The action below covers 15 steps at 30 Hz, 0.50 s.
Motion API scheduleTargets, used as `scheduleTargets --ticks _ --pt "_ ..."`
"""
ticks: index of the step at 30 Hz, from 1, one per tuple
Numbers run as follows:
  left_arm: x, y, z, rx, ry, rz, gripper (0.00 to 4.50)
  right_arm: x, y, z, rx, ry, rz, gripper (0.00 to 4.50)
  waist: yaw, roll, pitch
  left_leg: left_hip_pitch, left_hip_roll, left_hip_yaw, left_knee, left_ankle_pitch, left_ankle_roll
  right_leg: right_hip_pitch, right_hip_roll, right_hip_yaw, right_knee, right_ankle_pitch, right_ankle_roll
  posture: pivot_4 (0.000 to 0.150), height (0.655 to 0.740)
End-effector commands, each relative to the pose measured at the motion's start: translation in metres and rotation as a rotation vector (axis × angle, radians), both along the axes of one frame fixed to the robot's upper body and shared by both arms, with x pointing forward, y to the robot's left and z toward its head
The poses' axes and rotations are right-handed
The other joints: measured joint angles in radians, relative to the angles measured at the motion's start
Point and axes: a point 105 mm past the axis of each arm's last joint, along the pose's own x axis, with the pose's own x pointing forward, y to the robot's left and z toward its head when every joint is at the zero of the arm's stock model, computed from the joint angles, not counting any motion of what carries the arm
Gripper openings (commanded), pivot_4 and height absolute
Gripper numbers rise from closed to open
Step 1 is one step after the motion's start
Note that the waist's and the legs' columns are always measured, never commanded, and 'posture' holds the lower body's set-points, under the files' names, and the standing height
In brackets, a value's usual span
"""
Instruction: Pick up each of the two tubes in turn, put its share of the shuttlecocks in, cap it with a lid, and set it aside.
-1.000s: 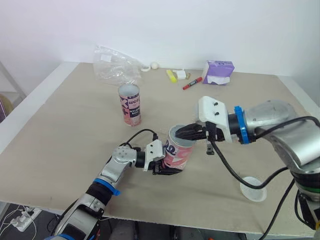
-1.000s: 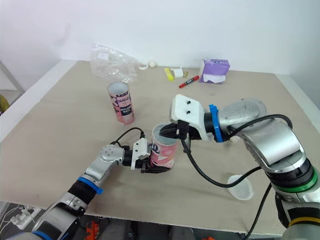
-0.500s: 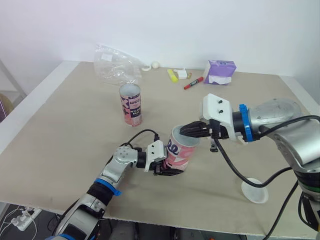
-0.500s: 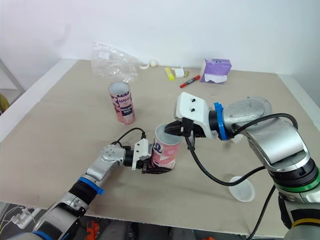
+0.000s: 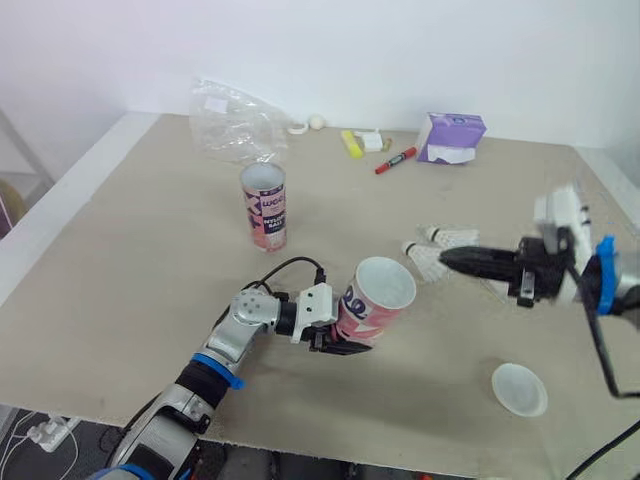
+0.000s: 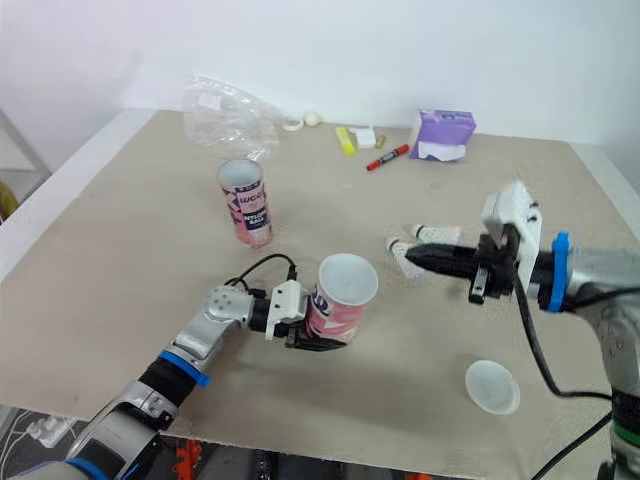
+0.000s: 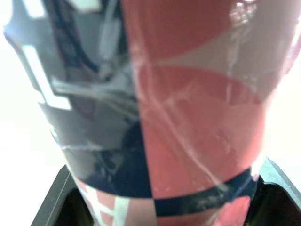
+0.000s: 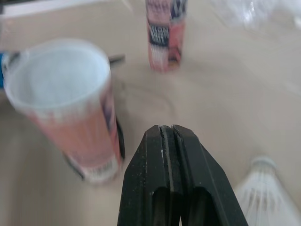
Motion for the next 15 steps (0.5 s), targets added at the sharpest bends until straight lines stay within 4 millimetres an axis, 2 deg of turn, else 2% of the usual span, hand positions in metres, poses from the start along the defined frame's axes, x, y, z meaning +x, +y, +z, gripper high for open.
scheduleTargets --ticks 1,3,4,5,6,7,9,11,12,13,14,15 --pt "-0.001 -0.001 0.01 -0.011 -0.031 -0.045 2.87 -0.013 0.003 -0.006 -0.025 -0.09 0.016 0.26 0.001 -0.001 0.001 0.0 0.0 -0.001 0.0 0.0 0.0 0.001 0.001 0.0 0.0 -0.002 0.004 0.15 0.74" --pt "-0.001 -0.001 0.012 -0.016 -0.03 -0.058 2.87 -0.018 0.004 -0.018 -0.016 -0.084 0.014 0.26 0.001 -0.002 0.002 0.0 0.001 -0.003 0.0 0.0 0.0 0.001 0.001 -0.002 0.0 -0.004 0.006 0.15 0.74" --pt "-0.001 -0.002 0.014 -0.02 -0.029 -0.062 2.87 -0.019 0.005 -0.023 -0.015 -0.083 0.014 0.48 0.001 0.001 0.004 0.0 0.001 -0.003 0.0 0.0 0.0 0.001 0.001 -0.001 0.0 -0.004 0.006 0.15 0.74" --pt "-0.001 -0.002 0.015 -0.024 -0.031 -0.067 3.4 -0.021 0.005 -0.026 -0.016 -0.08 0.018 0.83 0.001 0.002 0.005 0.0 0.0 -0.002 0.001 0.0 0.0 0.001 0.001 0.0 0.0 -0.004 0.006 0.15 0.74" --pt "-0.002 -0.002 0.015 -0.026 -0.035 -0.075 3.56 -0.023 0.006 -0.031 -0.019 -0.075 0.024 1.07 0.001 0.001 0.005 0.0 0.0 -0.001 0.001 0.0 0.0 0.001 0.001 0.001 0.0 -0.004 0.006 0.15 0.74" --pt "-0.002 -0.002 0.016 -0.028 -0.036 -0.08 4.02 -0.025 0.007 -0.037 -0.022 -0.065 0.032 1.66 0.001 0.001 0.006 0.0 0.0 -0.001 0.001 0.0 0.0 0.001 0.001 0.001 0.0 -0.004 0.005 0.15 0.74" --pt "-0.002 -0.001 0.018 -0.038 -0.042 -0.087 4.5 -0.031 0.009 -0.051 -0.055 -0.045 0.062 2.29 0.001 0.001 0.006 0.0 0.0 -0.001 0.002 0.0 0.0 0.001 0.001 0.001 0.0 -0.005 0.005 0.15 0.74" --pt "-0.002 -0.001 0.021 -0.05 -0.047 -0.089 4.5 -0.036 0.014 -0.06 -0.058 -0.028 0.084 3.25 0.001 0.0 0.006 0.0 0.0 -0.001 0.002 0.0 0.0 0.001 0.001 0.001 0.0 -0.005 0.005 0.15 0.74" --pt "-0.001 0.0 0.021 -0.052 -0.048 -0.088 4.5 -0.038 0.018 -0.065 -0.055 -0.02 0.1 3.54 0.001 0.0 0.006 0.0 0.0 -0.001 0.002 0.0 0.0 0.001 0.001 0.001 0.0 -0.005 0.004 0.15 0.74" --pt "-0.001 0.001 0.021 -0.053 -0.049 -0.087 4.5 -0.039 0.021 -0.068 -0.054 -0.018 0.111 4.19 0.001 0.0 0.006 0.0 0.0 -0.001 0.002 0.0 0.0 0.001 0.001 0.001 0.0 -0.005 0.004 0.15 0.74" --pt "0.0 0.003 0.022 -0.053 -0.052 -0.086 4.5 -0.039 0.025 -0.071 -0.05 -0.014 0.124 4.46 0.0 0.0 0.006 0.0 0.0 -0.001 0.002 0.0 0.0 0.001 0.001 0.001 0.0 -0.005 0.004 0.15 0.74" --pt "0.001 0.005 0.022 -0.053 -0.053 -0.084 4.5 -0.038 0.029 -0.074 -0.044 -0.012 0.133 4.46 0.0 0.0 0.007 0.0 0.0 -0.001 0.002 0.0 0.0 0.001 0.001 0.001 0.0 -0.005 0.004 0.15 0.74"
